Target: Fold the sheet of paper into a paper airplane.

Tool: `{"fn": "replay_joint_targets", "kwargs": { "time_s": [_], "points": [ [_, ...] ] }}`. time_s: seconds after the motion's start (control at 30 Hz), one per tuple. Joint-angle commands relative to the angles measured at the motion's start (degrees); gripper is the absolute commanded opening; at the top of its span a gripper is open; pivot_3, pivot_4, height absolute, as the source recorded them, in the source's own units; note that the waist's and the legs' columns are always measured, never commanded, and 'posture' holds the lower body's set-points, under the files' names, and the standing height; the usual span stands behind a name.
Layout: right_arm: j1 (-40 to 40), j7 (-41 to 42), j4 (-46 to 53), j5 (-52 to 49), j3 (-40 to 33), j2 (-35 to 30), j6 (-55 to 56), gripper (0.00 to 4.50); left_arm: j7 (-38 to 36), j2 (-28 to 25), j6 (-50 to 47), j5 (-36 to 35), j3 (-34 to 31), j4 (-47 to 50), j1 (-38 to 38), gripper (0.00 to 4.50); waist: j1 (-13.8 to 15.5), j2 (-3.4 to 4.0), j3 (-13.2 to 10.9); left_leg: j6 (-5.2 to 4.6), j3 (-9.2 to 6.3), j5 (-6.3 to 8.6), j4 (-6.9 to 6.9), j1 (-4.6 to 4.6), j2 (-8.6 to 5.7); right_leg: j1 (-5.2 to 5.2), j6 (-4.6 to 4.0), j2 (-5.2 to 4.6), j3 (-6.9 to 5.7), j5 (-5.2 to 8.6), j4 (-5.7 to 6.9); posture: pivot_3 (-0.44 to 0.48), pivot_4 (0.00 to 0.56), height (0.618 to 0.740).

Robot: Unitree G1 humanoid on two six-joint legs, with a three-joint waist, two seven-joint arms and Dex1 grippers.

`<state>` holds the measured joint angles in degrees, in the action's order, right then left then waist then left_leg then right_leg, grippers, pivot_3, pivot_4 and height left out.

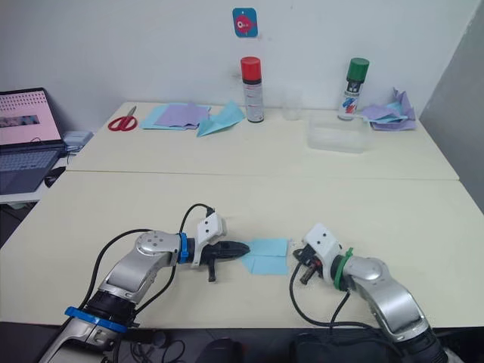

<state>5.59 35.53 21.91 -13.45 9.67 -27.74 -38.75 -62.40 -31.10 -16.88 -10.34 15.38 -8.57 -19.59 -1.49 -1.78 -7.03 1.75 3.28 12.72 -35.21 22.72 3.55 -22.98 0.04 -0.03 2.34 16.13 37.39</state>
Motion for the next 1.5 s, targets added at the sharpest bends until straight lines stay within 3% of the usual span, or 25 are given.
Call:
{"fn": "replay_joint_targets", "kwargs": {
  "time_s": [0.03, 0.37, 0.6, 0.77, 1.1, 1.5],
  "points": [
    [2.02, 2.94, 2.91, -2.73, -0.25, 1.87, 6.46, 0.02, 1.34, -1.27, -3.43, 4.42, 3.0, -7.07, 2.54, 0.0, 0.0, 0.02, -0.02, 0.0, -0.01, 0.0, 0.03, 0.0, 0.0, 0.0, 0.01, 0.0, -0.02, -0.01, -0.01, 0.0, 0.15, 0.74],
    [10.12, 1.44, -10.19, 5.98, 12.25, 7.46, 8.11, 0.02, 1.29, -1.96, -3.97, 3.45, 1.78, -3.84, 3.3, 0.0, 0.0, 0.02, -0.1, -0.01, 0.04, -0.01, 0.07, 0.03, -0.01, 0.02, 0.04, 0.0, -0.02, -0.03, -0.07, 0.0, 0.15, 0.74],
    [10.87, 2.32, -12.81, 7.85, 14.61, 7.66, 7.43, 0.02, -0.47, -3.58, -7.35, -1.73, -1.83, 6.95, 2.51, 0.0, -0.33, -0.15, -0.32, -0.01, 0.08, -0.01, 0.16, 0.27, 0.06, -0.11, 0.32, 0.1, -0.01, -0.2, -0.04, 0.0, 0.15, 0.74],
    [10.91, 2.92, -13.23, 7.66, 14.24, 7.51, 5.87, 0.02, 0.33, -2.79, -9.07, -1.77, -0.33, 10.84, 2.31, 0.0, -0.34, -0.26, -0.8, -0.01, 0.09, -0.01, 0.24, 0.35, 0.11, -0.17, 0.4, 0.25, 0.02, -0.2, 0.05, 0.0, 0.15, 0.74],
    [11.66, 2.69, -13.59, 8.48, 14.05, 7.83, 5.23, 0.02, 2.09, 0.86, -5.71, 1.86, 3.07, 3.71, 1.02, 0.0, -0.26, -0.28, -0.91, -0.02, 0.09, -0.02, 0.18, 0.2, 0.06, -0.13, 0.47, 0.25, 0.07, -0.27, 0.06, 0.0, 0.15, 0.74],
    [10.73, 2.84, -13.24, 8.43, 13.83, 7.2, 4.55, 0.02, 1.32, -6.57, -2.78, 2.1, -1.17, -2.49, 7.27, 0.0, -0.74, -0.33, -0.83, -0.02, 0.09, -0.02, 0.19, 0.13, 0.18, -0.11, 0.35, 0.41, 0.13, -0.19, 0.38, 0.0, 0.15, 0.74]
  ]
}}
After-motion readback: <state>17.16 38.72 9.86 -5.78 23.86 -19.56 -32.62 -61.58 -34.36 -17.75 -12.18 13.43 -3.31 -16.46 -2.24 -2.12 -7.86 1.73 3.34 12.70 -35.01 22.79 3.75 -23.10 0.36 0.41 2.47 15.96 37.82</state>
